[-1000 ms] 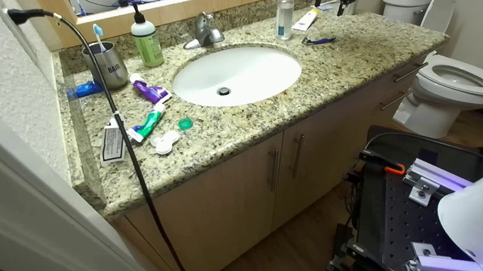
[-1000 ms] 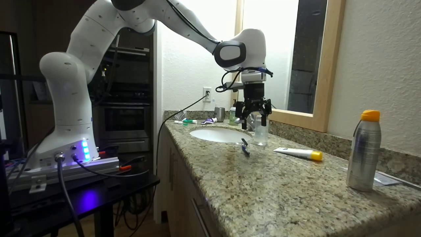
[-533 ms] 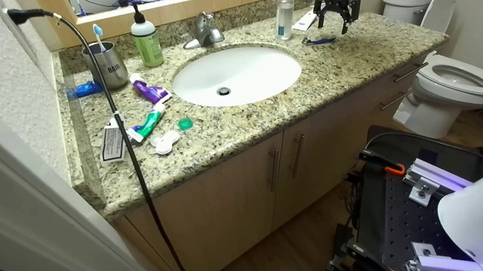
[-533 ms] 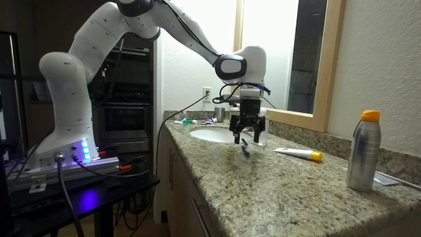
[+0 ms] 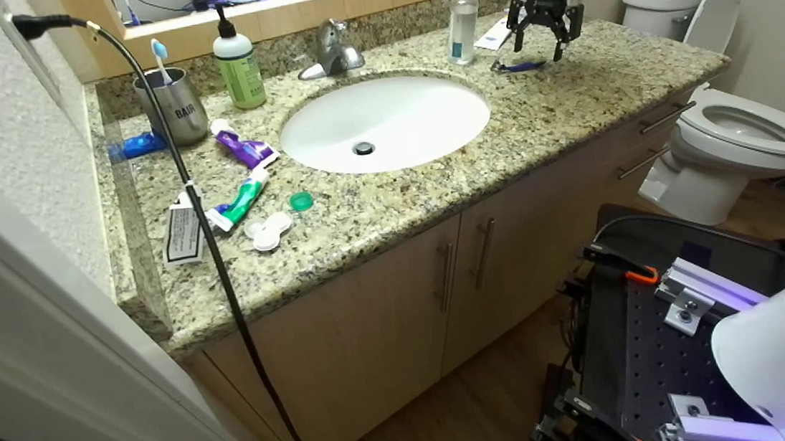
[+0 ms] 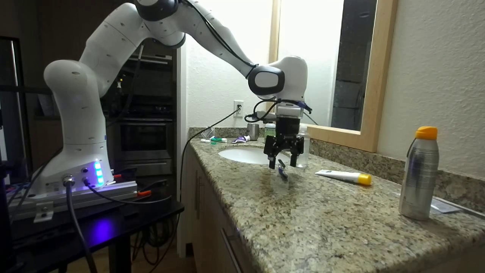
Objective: Pick the shaving stick and put it in the sink
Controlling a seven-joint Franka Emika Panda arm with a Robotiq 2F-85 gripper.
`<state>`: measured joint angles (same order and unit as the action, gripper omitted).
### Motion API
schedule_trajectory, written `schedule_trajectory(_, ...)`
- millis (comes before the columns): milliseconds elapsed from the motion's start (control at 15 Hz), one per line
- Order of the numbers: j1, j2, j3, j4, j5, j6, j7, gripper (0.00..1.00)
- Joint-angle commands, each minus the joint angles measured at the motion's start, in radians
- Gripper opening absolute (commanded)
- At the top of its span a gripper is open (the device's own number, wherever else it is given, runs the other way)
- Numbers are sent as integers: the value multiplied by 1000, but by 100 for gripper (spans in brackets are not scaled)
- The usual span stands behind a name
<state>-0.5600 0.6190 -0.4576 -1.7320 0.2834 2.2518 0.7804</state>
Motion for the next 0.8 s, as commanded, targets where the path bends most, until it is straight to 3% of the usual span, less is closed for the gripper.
schedule_trajectory(0, -10, 60, 11, 53, 15, 50, 25, 100)
schedule_trajectory(267, -13, 108, 7, 110, -4, 32, 42, 100)
schedule_trajectory(333, -4, 74, 7, 67, -4, 34, 34, 100)
schedule_trajectory(733, -20, 109, 13, 109, 3, 19, 33, 100)
